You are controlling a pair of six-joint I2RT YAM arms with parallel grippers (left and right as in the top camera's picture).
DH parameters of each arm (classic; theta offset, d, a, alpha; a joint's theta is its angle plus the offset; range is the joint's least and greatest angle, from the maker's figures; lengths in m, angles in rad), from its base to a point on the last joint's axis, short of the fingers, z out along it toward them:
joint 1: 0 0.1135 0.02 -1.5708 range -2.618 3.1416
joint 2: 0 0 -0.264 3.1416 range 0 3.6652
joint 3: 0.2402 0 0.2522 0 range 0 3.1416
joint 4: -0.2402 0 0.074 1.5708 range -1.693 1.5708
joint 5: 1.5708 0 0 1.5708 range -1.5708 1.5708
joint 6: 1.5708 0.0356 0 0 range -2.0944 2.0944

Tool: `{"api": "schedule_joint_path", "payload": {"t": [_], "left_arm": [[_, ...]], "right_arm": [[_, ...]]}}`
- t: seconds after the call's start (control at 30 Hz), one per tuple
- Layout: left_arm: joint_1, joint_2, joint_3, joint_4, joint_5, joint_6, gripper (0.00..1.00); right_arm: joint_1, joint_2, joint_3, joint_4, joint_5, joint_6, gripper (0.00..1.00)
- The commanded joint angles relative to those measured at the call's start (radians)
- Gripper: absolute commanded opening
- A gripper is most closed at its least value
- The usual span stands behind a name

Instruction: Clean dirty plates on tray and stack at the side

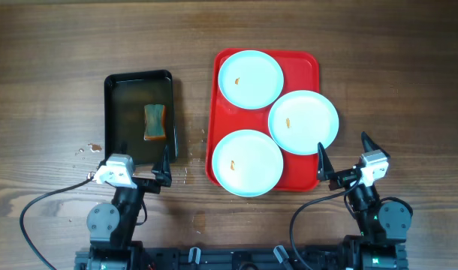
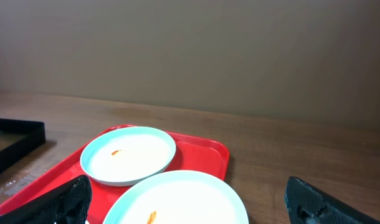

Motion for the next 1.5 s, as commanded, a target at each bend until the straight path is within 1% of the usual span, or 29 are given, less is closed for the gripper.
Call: {"api": "schedule_joint_path", "payload": {"t": [0.0,1.1,1.2,1.27,1.33,1.4,1.43,1.47], "left_arm": [[-0.004,-0.004,-0.005,-0.005,-0.01,0.0,1.0],[-0.004,-0.003,-0.005,-0.003,-0.01,0.0,1.0],[-0.004,-0.003,-0.005,0.001,0.005,-0.003,1.0],[-0.004,-0.003,-0.005,0.013,0.042,-0.003,1.0],[-0.005,-0.003,-0.005,0.018,0.146,-0.008,1.0],[-0.004,-0.003,-0.005,0.032,0.284,-0.081,1.0],[-0.004,-0.003,-0.005,0.031,0.299,-0.114,1.0],[-0.004,-0.003,-0.005,0.031,0.299,-0.141,1.0]], "right_arm": [[0.002,-0.002,-0.001,0.002,0.006,-0.013,1.0],[0.002,-0.002,-0.001,0.004,0.005,-0.01,1.0],[0.002,-0.002,-0.001,0.003,0.006,-0.01,1.0],[0.002,-0.002,-0.001,0.008,-0.006,-0.005,1.0],[0.002,-0.002,-0.001,0.015,-0.077,0.021,1.0],[0.002,0.002,-0.001,0.013,-0.154,0.145,1.0],[0.002,0.002,-0.001,0.012,-0.164,0.201,1.0],[0.002,0.003,-0.001,0.013,-0.17,0.298,1.0]]}}
